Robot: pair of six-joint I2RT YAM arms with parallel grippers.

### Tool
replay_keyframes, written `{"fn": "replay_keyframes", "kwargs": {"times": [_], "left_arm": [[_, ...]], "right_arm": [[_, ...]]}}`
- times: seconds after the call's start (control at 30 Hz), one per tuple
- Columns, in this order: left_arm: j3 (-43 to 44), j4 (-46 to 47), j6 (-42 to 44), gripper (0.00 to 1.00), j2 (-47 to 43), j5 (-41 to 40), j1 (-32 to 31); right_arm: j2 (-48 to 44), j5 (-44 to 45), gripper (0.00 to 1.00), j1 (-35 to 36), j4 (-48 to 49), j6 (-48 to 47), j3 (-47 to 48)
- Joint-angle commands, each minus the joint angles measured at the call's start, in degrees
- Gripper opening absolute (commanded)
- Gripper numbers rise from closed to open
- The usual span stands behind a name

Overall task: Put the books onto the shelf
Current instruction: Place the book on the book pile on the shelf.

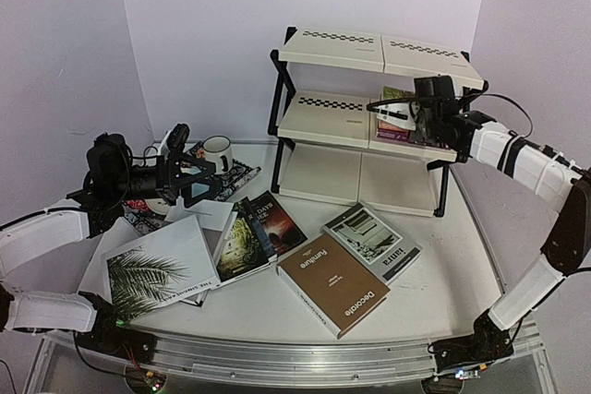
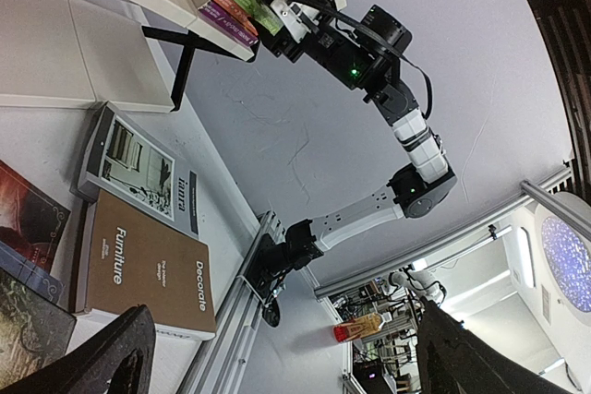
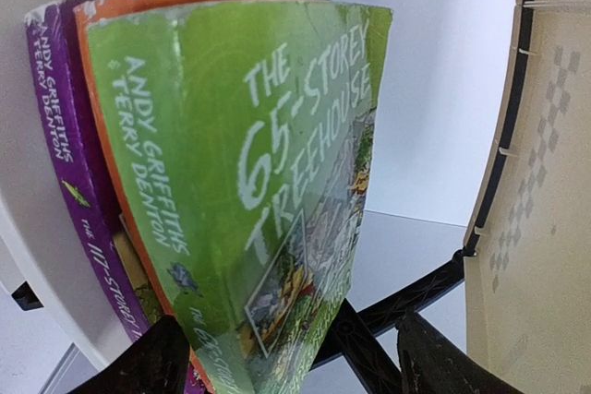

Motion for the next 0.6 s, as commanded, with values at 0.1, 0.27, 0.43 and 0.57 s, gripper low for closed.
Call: {"fn": "replay_keyframes", "kwargs": {"times": [0.1, 0.27, 0.43, 0.57], "left_arm": [[-0.24, -0.16, 1.39, 1.00, -0.84, -0.65, 0.23], [-0.78, -0.47, 1.28, 1.00, -0.99, -1.48, 0.23], [0.06, -4.79, 2.63, 1.00, -1.27, -4.09, 0.24], [6.84, -23.47, 12.64, 1.00, -1.19, -11.82, 0.24]], "right_arm": [[-2.65, 1.05, 0.80, 2.25, -1.52, 2.40, 2.38], [-4.09, 5.55, 0.90, 7.01, -1.48, 3.29, 2.01], [-6.62, 10.40, 0.98, 14.02, -1.54, 5.27, 0.36], [-8.25, 15.25, 0.98, 21.23, -2.31, 8.76, -1.97]]}}
